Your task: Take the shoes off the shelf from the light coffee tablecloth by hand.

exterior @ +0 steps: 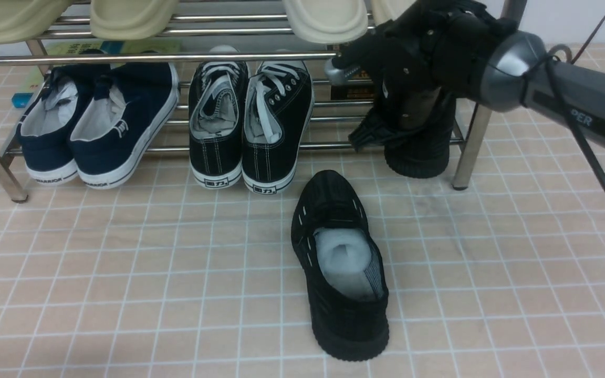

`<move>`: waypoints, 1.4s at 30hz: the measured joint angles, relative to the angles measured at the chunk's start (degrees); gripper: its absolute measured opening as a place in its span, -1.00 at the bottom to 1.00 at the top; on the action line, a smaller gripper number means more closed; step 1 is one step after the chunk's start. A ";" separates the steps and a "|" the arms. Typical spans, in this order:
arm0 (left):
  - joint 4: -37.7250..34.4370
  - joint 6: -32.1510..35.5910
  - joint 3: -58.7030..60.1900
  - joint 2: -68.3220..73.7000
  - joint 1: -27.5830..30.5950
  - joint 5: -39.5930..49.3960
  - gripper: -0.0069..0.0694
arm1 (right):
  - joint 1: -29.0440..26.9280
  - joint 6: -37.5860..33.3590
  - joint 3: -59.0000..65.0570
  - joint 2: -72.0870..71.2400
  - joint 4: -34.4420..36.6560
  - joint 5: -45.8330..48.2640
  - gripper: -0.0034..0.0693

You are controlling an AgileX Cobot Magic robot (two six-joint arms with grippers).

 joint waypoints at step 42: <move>0.00 0.00 0.00 0.00 0.00 0.00 -0.19 | 4.03 -4.97 25.08 -18.02 25.88 11.61 -0.88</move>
